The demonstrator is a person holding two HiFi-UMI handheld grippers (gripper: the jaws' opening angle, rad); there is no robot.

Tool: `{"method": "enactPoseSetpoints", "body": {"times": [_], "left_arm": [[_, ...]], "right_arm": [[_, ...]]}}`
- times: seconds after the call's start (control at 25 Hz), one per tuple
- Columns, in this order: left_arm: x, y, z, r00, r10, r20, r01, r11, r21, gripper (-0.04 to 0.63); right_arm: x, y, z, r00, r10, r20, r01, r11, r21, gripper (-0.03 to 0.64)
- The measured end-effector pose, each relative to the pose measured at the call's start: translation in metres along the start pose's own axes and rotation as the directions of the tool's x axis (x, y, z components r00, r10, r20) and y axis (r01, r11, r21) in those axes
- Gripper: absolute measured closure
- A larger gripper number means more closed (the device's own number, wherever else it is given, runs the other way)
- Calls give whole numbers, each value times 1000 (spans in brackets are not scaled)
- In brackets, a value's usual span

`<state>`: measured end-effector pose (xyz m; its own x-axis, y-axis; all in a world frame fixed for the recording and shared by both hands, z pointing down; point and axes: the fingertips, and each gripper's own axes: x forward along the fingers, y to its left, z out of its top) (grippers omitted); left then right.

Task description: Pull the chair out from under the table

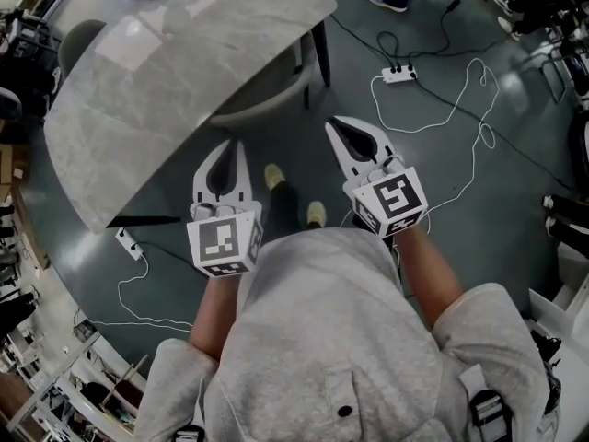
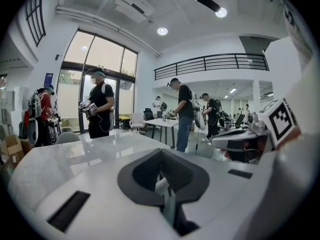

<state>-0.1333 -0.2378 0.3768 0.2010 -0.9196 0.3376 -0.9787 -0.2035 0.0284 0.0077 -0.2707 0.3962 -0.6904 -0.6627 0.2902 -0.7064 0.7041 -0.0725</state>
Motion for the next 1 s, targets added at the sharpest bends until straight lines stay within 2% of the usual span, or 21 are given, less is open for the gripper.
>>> {"method": "enactPoseSetpoints", "body": {"times": [0.4,0.48,0.56,0.68,0.84,0.92,1.0], "left_arm": [[45,41,2,999,-12,-46,11,1000,-14,580],[54,46,-3,997,-44,-66,44,999,-9,580],[62,46,-12,989,-113,-95,113,994,-4,578],[76,43,-32,967,-202,-154,207,978,19,578],[91,46,-64,929,-250,-272,294,947,134,569],[98,46,-79,899,-284,-334,349,924,155,498],[107,46,-95,861,-325,-390,409,899,154,440]], "right_arm": [[61,-17,1,998,10,-61,-10,1000,-5,592],[71,-18,-3,996,14,-90,-15,1000,-16,592],[82,-17,-9,991,32,-130,-36,999,-29,591],[99,-20,-21,977,62,-202,-76,995,-65,591],[120,-23,-41,949,98,-300,-135,985,-104,589],[131,-21,-57,921,136,-364,-190,975,-117,589],[141,-19,-76,882,175,-438,-260,955,-140,581]]}}
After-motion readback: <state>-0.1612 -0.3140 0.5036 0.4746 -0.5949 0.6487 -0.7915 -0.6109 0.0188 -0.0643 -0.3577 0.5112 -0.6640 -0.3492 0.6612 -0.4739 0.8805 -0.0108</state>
